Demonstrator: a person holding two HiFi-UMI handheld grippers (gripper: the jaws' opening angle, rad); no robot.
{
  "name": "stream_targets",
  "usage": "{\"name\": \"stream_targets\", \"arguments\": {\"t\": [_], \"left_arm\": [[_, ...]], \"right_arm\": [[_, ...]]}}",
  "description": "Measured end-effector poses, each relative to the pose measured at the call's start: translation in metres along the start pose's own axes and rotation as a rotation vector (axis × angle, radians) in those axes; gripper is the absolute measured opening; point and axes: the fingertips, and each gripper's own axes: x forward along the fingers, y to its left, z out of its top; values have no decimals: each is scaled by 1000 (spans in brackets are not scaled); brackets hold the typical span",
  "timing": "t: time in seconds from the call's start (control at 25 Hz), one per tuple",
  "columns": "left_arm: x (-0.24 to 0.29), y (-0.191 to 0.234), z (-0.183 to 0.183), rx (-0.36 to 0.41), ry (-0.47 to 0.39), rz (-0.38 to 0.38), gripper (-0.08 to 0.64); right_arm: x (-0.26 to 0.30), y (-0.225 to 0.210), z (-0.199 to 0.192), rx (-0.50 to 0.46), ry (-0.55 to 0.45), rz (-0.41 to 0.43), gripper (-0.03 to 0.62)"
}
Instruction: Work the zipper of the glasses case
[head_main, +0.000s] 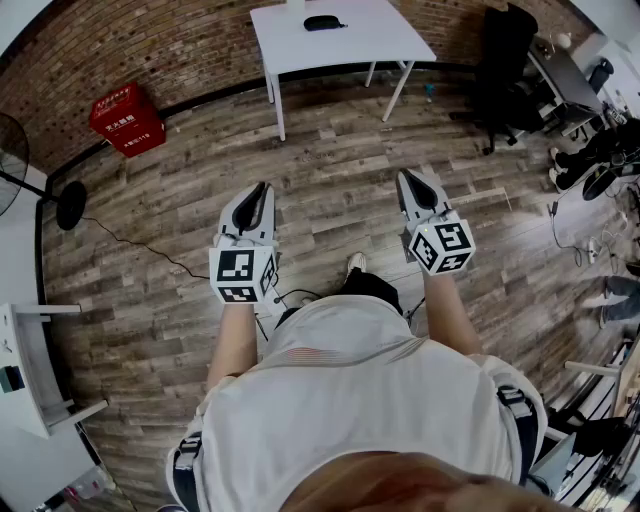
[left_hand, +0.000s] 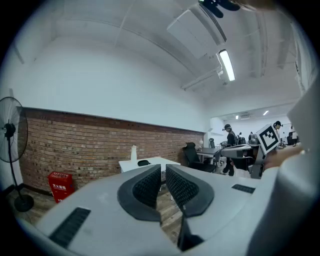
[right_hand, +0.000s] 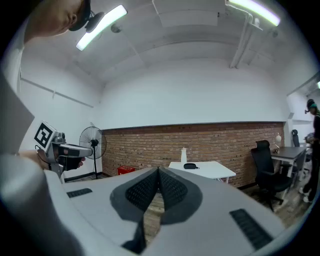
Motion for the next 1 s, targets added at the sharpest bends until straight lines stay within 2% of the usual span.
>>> {"name": "stream_targets", "arguments": {"t": [0.52,0.68,0.76,0.88,1.0], "left_arm": [[18,2,9,6,-10,-18,38],[27,11,2,-16,5,-17,38],[38,14,0,-35,14,-23,38],[61,18,0,-41,22,-36,38],[92,28,4,-43,23,-30,38]], "right_arm": [[17,-9,-1,7,-2,7,52],[30,-8,-1,9,4,18,51],[37,-10,-1,18,1,39,51],[54,-8,1,3,-1,115,52],[81,-21,0,-45,26,118,52]]}}
